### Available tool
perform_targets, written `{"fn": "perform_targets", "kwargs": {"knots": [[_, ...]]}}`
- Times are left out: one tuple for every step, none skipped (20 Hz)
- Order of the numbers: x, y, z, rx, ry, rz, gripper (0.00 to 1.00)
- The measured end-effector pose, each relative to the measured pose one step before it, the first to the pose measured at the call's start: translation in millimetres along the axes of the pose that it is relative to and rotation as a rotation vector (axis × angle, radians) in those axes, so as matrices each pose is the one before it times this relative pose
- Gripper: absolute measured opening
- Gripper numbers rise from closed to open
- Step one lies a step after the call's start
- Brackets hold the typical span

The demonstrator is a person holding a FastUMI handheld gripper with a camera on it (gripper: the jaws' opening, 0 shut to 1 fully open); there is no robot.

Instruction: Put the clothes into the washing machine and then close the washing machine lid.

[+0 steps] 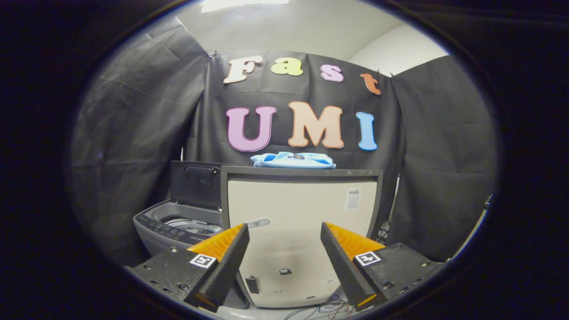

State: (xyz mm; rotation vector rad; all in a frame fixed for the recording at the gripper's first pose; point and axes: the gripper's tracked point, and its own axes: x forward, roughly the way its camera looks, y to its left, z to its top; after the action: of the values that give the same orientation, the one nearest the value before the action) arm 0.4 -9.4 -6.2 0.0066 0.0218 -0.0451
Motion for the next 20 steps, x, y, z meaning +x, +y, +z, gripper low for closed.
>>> {"fn": "perform_targets", "kwargs": {"knots": [[0.02,-1.16,2.43,0.0028,-0.0029,-0.00335,0.98],[0.35,-1.07,1.9,0.00354,0.00019,-0.00343,0.98],[0.79,-1.25,2.98,0.00415,-0.00199,-0.00422,0.98],[1.79,-0.52,1.77,0.00714,0.00152,-0.004,0.98],[1.92,0.19,3.68,0.00683,0.00433,-0.00109,0.98],[2.3,0.39,3.23,0.00341,0.00493,0.00012,0.98],[2.63,-0.35,4.26,-0.00235,0.00325,-0.00102,0.98],[1.79,-2.4,1.96,-0.00921,0.00047,-0.01013,0.98],[2.76,-3.85,0.67,-0.01615,0.01107,-0.01649,0.98],[2.55,-0.63,-0.46,-0.01923,0.01172,-0.00298,0.98],[2.62,1.71,1.85,-0.01389,0.00716,0.00472,0.98],[4.16,0.8,4.38,-0.01353,0.00009,0.0003,0.98],[4.26,1.36,7.66,-0.00161,-0.00559,0.00218,0.98],[6.07,1.18,8.5,0.00725,-0.00191,0.00004,0.98],[8.11,0.76,9.98,0.01216,0.00168,-0.00177,0.98],[8.12,0.39,9.9,0.01229,0.00279,-0.00337,0.98],[9.61,1.16,13.38,0.00797,-0.00318,-0.00395,0.98],[10.56,-1.06,12.72,0.00034,0.0009,-0.00905,0.98],[10.57,0.53,15.35,-0.00547,-0.00824,-0.00325,0.98],[13.5,1.11,11.63,-0.00501,0.00005,-0.00109,0.98]]}}
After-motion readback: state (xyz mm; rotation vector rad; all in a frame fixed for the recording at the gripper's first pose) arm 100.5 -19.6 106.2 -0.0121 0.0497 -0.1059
